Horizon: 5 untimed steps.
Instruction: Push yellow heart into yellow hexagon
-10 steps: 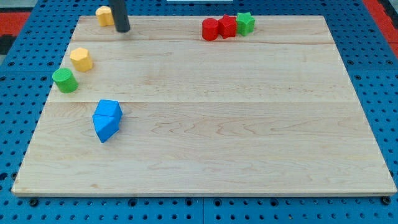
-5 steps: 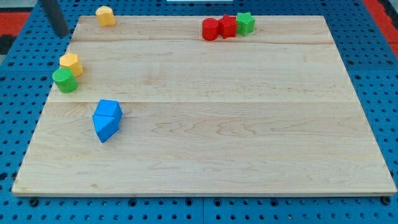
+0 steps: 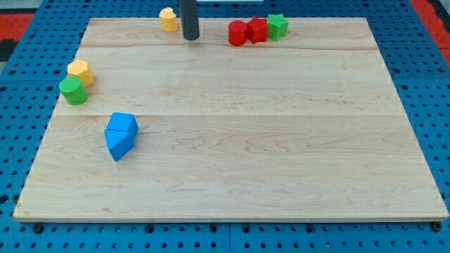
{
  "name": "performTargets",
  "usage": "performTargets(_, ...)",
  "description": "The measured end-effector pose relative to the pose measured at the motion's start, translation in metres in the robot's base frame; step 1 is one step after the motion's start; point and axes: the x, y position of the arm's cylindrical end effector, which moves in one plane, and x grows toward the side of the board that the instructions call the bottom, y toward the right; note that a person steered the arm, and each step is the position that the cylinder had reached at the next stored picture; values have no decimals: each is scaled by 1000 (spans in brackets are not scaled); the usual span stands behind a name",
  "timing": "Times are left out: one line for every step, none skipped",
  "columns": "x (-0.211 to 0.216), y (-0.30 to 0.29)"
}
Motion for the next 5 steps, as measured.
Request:
performTargets(-23, 3)
performTargets(-24, -13)
performTargets(-17, -58)
performTargets(30, -89)
performTargets(75, -111)
